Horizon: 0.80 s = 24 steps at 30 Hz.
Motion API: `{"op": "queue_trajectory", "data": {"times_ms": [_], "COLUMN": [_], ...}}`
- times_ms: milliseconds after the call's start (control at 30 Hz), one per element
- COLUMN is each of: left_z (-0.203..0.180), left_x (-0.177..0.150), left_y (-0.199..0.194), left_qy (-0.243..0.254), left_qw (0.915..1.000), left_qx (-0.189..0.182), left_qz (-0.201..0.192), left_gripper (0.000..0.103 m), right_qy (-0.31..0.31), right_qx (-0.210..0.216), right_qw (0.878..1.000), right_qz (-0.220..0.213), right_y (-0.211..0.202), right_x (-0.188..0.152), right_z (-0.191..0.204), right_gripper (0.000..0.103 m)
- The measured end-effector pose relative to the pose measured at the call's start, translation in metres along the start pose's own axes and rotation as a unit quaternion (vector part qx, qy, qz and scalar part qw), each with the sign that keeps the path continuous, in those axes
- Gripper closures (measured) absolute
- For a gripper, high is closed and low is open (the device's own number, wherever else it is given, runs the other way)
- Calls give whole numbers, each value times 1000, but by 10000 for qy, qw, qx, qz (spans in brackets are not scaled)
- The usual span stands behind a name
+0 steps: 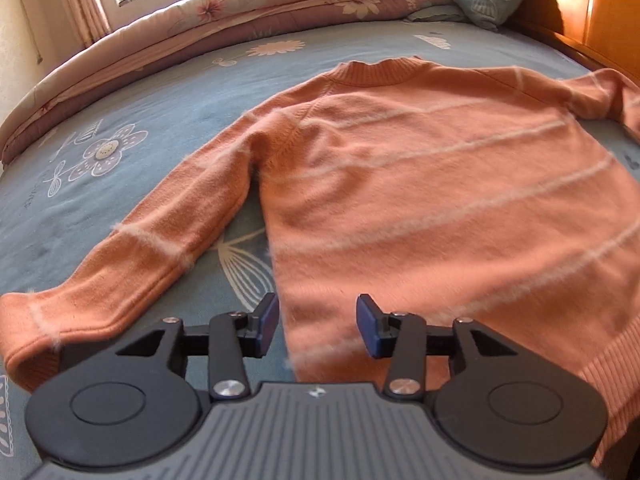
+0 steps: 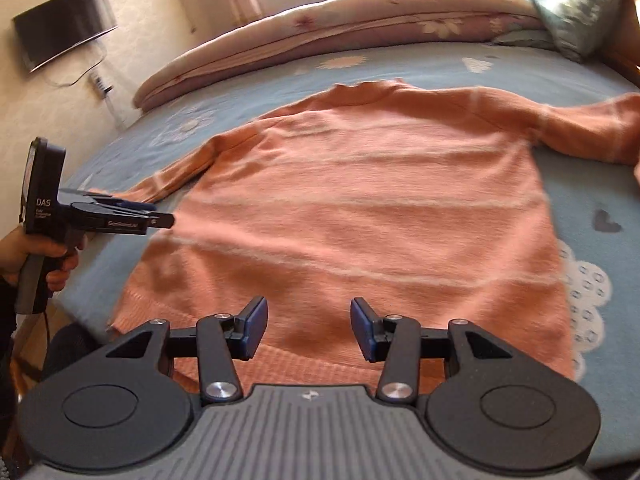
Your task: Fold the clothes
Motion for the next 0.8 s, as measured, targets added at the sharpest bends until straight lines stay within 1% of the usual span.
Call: {"op": "queue_trajectory", "data": {"times_ms": [33, 100, 133, 167, 200, 267, 300, 333, 400, 433, 467, 500, 567, 633, 700, 733, 767, 800], "left_z": [-4, -17, -24, -31, -37, -47, -50, -53, -58, -60, -61, -62, -64, -63, -59, -56, -53, -48], "left_x": [-5, -11, -14, -18, -21, -30, -35, -40, -49, -54, -59, -65, -74, -77, -75, -73, -70, -68], "left_y": [-7, -15, -17, -17, -16, -11, -10, -14, -22, -28, -32, -38, -47, -52, -56, -59, -62, -64], "left_qy": [55, 194, 257, 287, 306, 217, 165, 195, 248, 268, 307, 343, 448, 522, 521, 498, 485, 503], "left_qw": [9999, 9990, 9981, 9972, 9961, 9938, 9931, 9921, 9889, 9881, 9870, 9863, 9850, 9842, 9842, 9855, 9876, 9902], "left_qx": [-99, -378, -527, -670, -809, -1092, -1162, -1236, -1459, -1510, -1570, -1606, -1657, -1684, -1673, -1607, -1484, -1303], "left_qz": [-47, -162, -203, -192, -165, 39, 66, 26, 127, 144, 170, 166, 155, 186, 251, 239, 164, 73], "left_gripper": [57, 56, 56, 56, 56, 56, 54, 47, 42, 38, 37, 34, 32, 32, 32, 33, 33, 32], "right_qy": [-162, -486, -582, -646, -677, -700, -694, -705, -630, -673, -793, -826, -677, -487, -454, -490, -609, -736], "right_qx": [114, 342, 347, 282, 245, 187, 164, 127, -98, -128, -92, -62, -63, -42, -89, -126, -71, -8], "right_qw": [9998, 9980, 9975, 9973, 9971, 9970, 9969, 9964, 9954, 9947, 9945, 9944, 9955, 9966, 9968, 9967, 9964, 9957], "right_qz": [67, 201, 212, 214, 232, 287, 324, 451, 711, 769, 673, 649, 666, 671, 652, 627, 592, 556], "right_y": [11, 33, 44, 56, 66, 83, 91, 98, 105, 102, 94, 86, 69, 57, 47, 42, 39, 35], "right_x": [5, 14, 21, 28, 35, 44, 46, 44, 30, 21, 13, 5, -8, -16, -20, -20, -19, -18], "right_z": [8, 25, 28, 30, 29, 25, 22, 18, 7, 4, 4, 3, 1, -2, 0, 3, 10, 16], "right_gripper": [53, 57, 61, 62, 62, 62, 62, 62, 62, 62, 62, 62, 62, 62, 62, 62, 62, 62]}}
Point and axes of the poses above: each gripper's, at about its wrist camera, not at the fingertips, and y roughly the way its jaws point, z to its left, x to its top, the point moved 3 cm from there along y, roughly the way its jaws point, and after that the axes turned 12 degrees about x, right-handed, at the moved point
